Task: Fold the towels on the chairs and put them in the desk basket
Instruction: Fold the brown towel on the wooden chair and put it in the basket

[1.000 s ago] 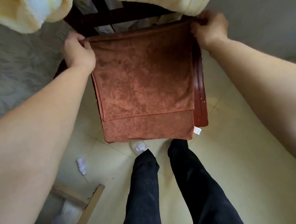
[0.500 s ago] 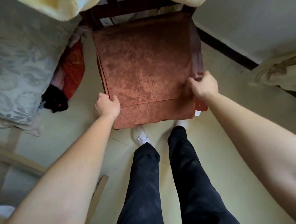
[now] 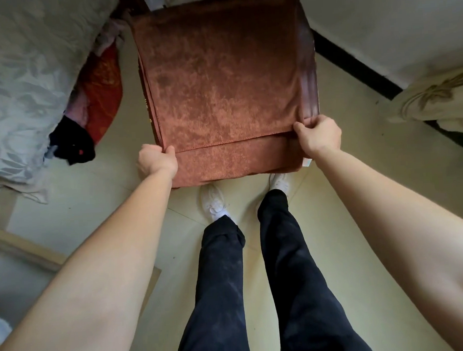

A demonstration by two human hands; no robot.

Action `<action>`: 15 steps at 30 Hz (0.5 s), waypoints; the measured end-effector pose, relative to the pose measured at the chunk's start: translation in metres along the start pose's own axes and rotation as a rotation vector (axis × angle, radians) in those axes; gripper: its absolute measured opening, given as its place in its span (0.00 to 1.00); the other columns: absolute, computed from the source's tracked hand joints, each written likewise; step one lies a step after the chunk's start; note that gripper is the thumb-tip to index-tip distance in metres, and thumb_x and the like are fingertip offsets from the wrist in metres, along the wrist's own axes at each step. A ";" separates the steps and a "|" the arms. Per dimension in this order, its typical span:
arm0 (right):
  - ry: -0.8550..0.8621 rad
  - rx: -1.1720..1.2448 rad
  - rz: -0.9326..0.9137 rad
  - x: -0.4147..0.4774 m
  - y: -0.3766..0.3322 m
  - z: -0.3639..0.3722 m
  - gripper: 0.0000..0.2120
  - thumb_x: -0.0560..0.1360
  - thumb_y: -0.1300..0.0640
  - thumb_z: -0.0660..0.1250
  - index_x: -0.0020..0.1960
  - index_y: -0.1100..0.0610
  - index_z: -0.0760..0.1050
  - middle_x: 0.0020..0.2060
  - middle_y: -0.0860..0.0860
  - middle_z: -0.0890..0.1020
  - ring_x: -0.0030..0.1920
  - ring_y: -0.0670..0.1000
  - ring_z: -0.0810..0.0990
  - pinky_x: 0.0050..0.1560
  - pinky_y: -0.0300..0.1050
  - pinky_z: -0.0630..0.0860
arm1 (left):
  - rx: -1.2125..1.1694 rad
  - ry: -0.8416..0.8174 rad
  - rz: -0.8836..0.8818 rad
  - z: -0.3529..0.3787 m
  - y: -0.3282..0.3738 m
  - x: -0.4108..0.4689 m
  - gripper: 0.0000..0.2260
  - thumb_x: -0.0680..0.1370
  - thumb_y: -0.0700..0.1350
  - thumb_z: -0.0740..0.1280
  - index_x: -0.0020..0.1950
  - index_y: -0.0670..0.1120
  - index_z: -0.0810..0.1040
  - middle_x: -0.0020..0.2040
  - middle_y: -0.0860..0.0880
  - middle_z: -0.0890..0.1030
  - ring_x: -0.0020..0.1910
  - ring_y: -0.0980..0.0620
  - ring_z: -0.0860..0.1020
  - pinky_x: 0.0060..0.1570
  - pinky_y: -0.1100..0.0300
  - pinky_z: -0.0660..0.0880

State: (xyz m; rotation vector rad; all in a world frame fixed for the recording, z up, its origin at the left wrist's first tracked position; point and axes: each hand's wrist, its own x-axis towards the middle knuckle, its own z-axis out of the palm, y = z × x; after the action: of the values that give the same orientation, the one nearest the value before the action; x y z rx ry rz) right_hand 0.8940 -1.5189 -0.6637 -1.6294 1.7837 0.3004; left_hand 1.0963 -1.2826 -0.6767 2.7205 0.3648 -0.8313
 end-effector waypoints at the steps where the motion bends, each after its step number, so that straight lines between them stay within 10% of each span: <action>1: 0.018 0.001 -0.017 -0.003 -0.002 -0.002 0.05 0.74 0.48 0.68 0.46 0.49 0.76 0.44 0.47 0.80 0.47 0.50 0.78 0.54 0.43 0.76 | -0.009 0.011 0.003 0.000 0.000 0.000 0.10 0.77 0.50 0.70 0.55 0.48 0.81 0.58 0.45 0.82 0.58 0.43 0.79 0.56 0.55 0.75; 5: 0.011 0.221 -0.007 -0.011 -0.011 -0.004 0.04 0.73 0.51 0.69 0.42 0.49 0.74 0.42 0.47 0.84 0.44 0.50 0.82 0.50 0.43 0.79 | -0.131 0.050 -0.014 -0.001 0.002 -0.006 0.06 0.77 0.48 0.70 0.51 0.49 0.83 0.55 0.47 0.83 0.55 0.45 0.81 0.50 0.61 0.72; 8: -0.140 0.631 0.128 -0.018 -0.024 -0.010 0.04 0.77 0.58 0.68 0.50 0.54 0.73 0.40 0.53 0.82 0.28 0.44 0.79 0.28 0.35 0.74 | -0.350 0.015 -0.072 -0.010 0.005 -0.011 0.02 0.72 0.47 0.69 0.44 0.50 0.80 0.49 0.48 0.84 0.49 0.48 0.82 0.49 0.62 0.76; 15: -0.279 0.980 0.252 -0.029 -0.054 -0.044 0.15 0.80 0.61 0.67 0.66 0.61 0.75 0.37 0.52 0.82 0.32 0.45 0.80 0.30 0.35 0.75 | -0.817 -0.122 -0.140 -0.061 0.036 -0.023 0.04 0.74 0.39 0.65 0.46 0.46 0.78 0.38 0.47 0.82 0.33 0.54 0.80 0.29 0.64 0.73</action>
State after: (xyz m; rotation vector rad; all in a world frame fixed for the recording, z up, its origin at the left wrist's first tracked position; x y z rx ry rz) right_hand 0.9294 -1.5320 -0.5986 -0.6379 1.5283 -0.2162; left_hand 1.1198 -1.2995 -0.6080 1.8960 0.6928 -0.6748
